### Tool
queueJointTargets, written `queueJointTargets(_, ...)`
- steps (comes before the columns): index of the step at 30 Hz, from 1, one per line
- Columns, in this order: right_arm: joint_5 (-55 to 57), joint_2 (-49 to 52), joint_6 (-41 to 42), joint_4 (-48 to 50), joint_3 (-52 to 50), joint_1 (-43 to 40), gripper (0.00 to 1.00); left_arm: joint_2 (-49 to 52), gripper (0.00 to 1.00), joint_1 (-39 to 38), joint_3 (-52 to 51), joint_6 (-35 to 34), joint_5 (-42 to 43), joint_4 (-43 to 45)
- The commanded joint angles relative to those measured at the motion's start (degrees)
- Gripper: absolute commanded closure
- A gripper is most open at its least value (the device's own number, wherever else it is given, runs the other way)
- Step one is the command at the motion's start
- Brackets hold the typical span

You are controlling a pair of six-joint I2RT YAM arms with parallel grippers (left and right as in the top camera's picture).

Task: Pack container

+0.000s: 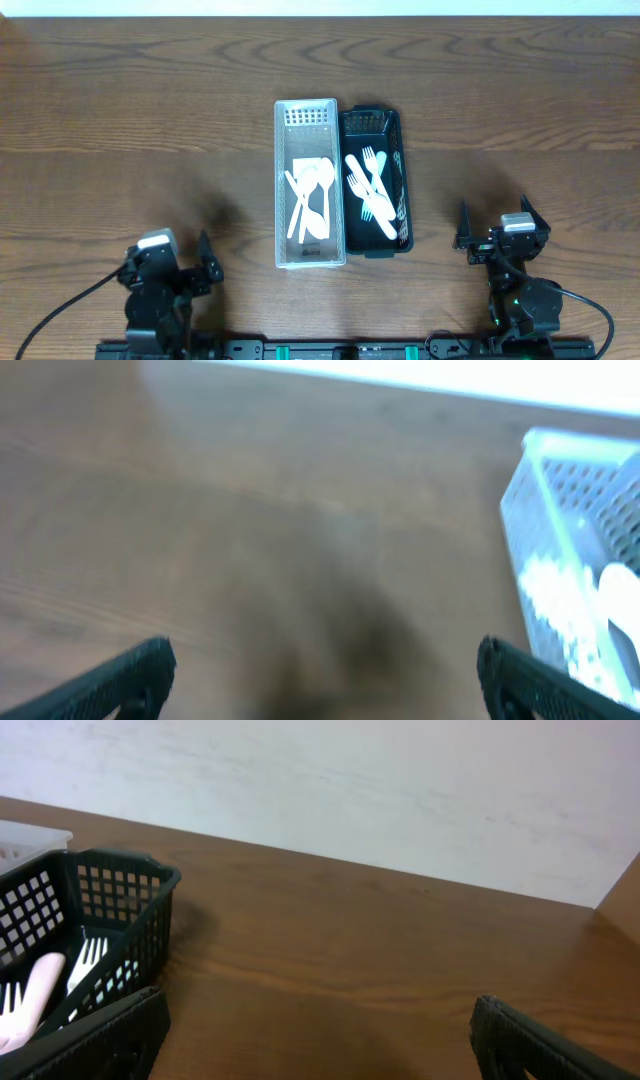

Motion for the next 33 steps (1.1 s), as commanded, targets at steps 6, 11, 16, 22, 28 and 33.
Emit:
queueJointTargets(6,-0.42,-0.31,0.70,-0.26,-0.11,0.26,0.01,-0.74,0.02,0.28,-9.49,14.49,10.32,20.26)
queueJointTargets(11,-0.42,-0.31,0.68,-0.26,-0.11,0.26,0.01,-0.74,0.02,0.28,-15.56,13.14,15.96,27.54)
queueJointTargets(16,-0.42,-0.31,0.70,-0.26,-0.11,0.26,0.01,-0.76,0.02,0.28,-17.49,12.02,19.02,29.70)
queueJointTargets(22,-0.42,-0.31,0.70,-0.26,-0.11,0.26,0.01,-0.76,0.02,0.28,-17.49,11.89,19.67,29.70)
queueJointTargets(28,-0.42,-0.31,0.68,-0.26,-0.11,0.26,0.01,-0.76,0.02,0.28,-17.62,8.07,19.85,30.36)
queueJointTargets(33,-0.42,-0.31,0.68,-0.26,-0.11,0.26,0.01,-0.76,0.02,0.28,-19.08,8.07,19.80,33.42)
